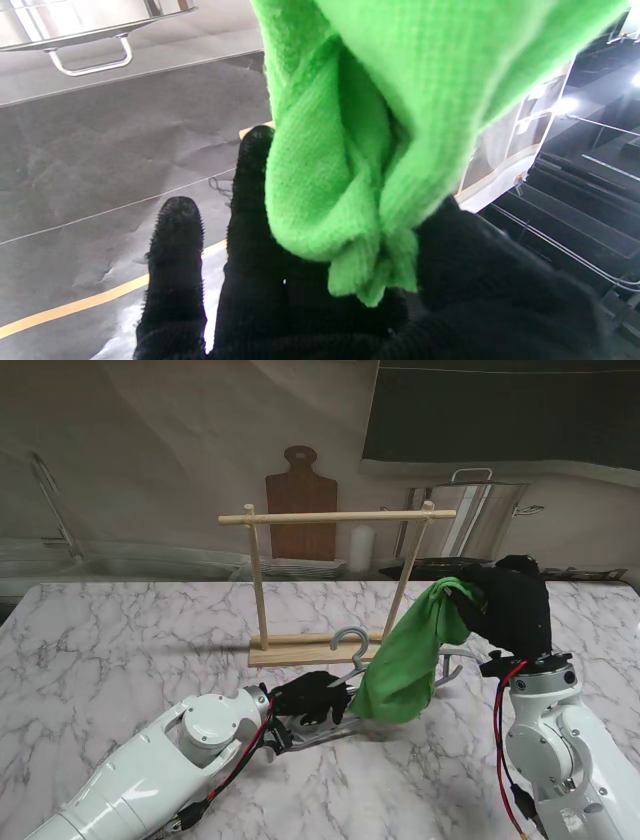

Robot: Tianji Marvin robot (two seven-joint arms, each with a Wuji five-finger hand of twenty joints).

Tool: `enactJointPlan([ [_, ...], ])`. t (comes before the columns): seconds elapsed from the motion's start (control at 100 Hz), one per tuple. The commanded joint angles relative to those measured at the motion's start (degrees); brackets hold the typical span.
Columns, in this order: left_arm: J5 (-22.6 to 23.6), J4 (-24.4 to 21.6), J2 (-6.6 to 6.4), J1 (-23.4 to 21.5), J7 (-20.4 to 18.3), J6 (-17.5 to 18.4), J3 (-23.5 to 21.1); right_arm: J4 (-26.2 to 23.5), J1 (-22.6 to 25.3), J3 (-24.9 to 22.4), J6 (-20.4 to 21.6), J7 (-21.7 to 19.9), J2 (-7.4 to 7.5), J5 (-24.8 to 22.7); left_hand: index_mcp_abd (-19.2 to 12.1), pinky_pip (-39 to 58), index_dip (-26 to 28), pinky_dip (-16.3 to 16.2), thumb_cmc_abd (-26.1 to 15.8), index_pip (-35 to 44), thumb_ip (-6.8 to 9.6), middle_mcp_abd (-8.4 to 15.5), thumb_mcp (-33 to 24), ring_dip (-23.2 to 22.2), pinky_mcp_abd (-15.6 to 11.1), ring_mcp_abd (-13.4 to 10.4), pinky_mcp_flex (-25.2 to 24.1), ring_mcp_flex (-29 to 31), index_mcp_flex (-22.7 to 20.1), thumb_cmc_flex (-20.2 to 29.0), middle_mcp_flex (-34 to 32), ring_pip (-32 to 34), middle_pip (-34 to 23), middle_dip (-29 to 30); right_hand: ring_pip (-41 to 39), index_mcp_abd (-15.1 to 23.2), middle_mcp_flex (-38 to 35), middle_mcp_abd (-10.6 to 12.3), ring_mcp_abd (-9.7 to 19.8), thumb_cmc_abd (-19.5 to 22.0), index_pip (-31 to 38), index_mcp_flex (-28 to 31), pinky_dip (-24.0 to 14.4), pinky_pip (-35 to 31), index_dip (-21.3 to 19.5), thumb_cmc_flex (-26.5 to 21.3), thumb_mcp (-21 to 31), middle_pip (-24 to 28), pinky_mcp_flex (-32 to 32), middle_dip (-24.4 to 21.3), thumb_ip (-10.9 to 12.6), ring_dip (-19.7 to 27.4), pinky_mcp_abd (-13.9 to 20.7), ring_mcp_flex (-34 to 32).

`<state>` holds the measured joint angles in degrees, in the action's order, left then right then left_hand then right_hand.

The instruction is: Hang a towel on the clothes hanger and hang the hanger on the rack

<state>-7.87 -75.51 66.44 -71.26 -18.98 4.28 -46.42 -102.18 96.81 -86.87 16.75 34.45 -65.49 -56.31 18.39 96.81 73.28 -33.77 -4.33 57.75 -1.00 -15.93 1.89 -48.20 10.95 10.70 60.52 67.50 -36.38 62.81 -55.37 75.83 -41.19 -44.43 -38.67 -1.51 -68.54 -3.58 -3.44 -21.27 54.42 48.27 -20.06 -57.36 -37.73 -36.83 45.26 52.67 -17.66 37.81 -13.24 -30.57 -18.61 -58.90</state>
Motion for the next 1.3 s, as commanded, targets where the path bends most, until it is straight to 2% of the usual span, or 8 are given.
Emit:
enactJointPlan([
  [0.0,0.24,0.19,-0.26,0.39,-1.58,-0.08,0.43,0.27,-0.02,-0.54,-0.79,0.35,0.05,0.16,-0.82,23.17,-0.24,0.64,-5.18,0.96,0.08,0.35,0.05,-0.48,-9.34,7.34,2.34,1.38,-1.91,1.7,-1.63,3.26,-0.62,-0.15,-0.41,3.24,1.09,-1.36,3.71,3.78,1.69,1.17,-0.82,0.62,-1.04,-0.99,0.71,0.38,1.3,0.29,-0.25,-0.28,-0.82,-0.37],
  [0.2,1.66,2.65,0.5,1.6,0.15,-0.19,2.01,-0.45,-0.5,-0.48,-1.13,0.2,0.0,0.25,-0.74,23.17,-0.24,0.93,-5.27,0.81,0.1,0.12,0.02,-0.49,-9.26,7.49,2.27,1.15,-1.75,1.71,-1.24,3.06,-0.39,-0.19,-0.54,3.15,1.16,-1.46,3.62,3.84,1.7,1.12,-0.9,0.81,-0.92,-1.14,0.36,0.47,1.48,0.27,-0.19,-0.31,-0.85,-0.21],
  [0.74,-4.72,4.31,1.5,2.71,-2.98,-1.42,3.53,-0.4,-2.71,1.51,2.66,1.32,-0.38,1.48,-0.57,23.17,-0.07,1.17,-5.2,0.7,0.11,0.09,0.01,-0.58,-9.13,7.5,2.29,1.08,-1.87,1.74,-1.36,2.97,-0.72,-0.63,-0.22,4.22,1.46,-0.73,4.35,4.08,1.77,0.84,-0.96,1.33,-0.95,-0.95,-0.01,0.29,1.78,0.14,-0.14,-0.12,-0.79,-0.12],
  [1.01,-4.56,5.13,1.6,3.96,-3.86,-1.26,4.75,0.05,-2.95,3.05,3.57,2.14,-0.76,2.78,-0.6,23.17,-0.01,1.32,-5.22,0.57,0.11,0.09,0.03,-0.57,-8.92,7.66,2.26,0.96,-1.79,1.74,-1.27,2.88,-0.66,-0.71,-0.08,4.28,1.46,-0.61,4.44,4.11,1.81,0.81,-1.0,1.54,-0.93,-0.93,0.03,0.21,1.87,0.12,-0.16,-0.09,-0.75,-0.08],
  [1.29,-7.28,2.14,0.8,1.71,-5.75,-2.81,2.17,2.5,-3.34,3.48,6.71,3.44,-0.87,3.0,-0.59,23.17,0.04,1.49,-5.17,0.54,0.11,-0.04,0.02,-0.58,-8.96,7.59,2.24,0.94,-1.8,1.74,-1.26,2.85,-0.6,-0.75,0.25,5.09,1.83,-0.11,4.93,4.26,1.86,0.6,-0.91,2.07,-1.02,-0.55,0.11,0.11,2.46,0.18,-0.26,-0.03,-0.76,0.22],
])
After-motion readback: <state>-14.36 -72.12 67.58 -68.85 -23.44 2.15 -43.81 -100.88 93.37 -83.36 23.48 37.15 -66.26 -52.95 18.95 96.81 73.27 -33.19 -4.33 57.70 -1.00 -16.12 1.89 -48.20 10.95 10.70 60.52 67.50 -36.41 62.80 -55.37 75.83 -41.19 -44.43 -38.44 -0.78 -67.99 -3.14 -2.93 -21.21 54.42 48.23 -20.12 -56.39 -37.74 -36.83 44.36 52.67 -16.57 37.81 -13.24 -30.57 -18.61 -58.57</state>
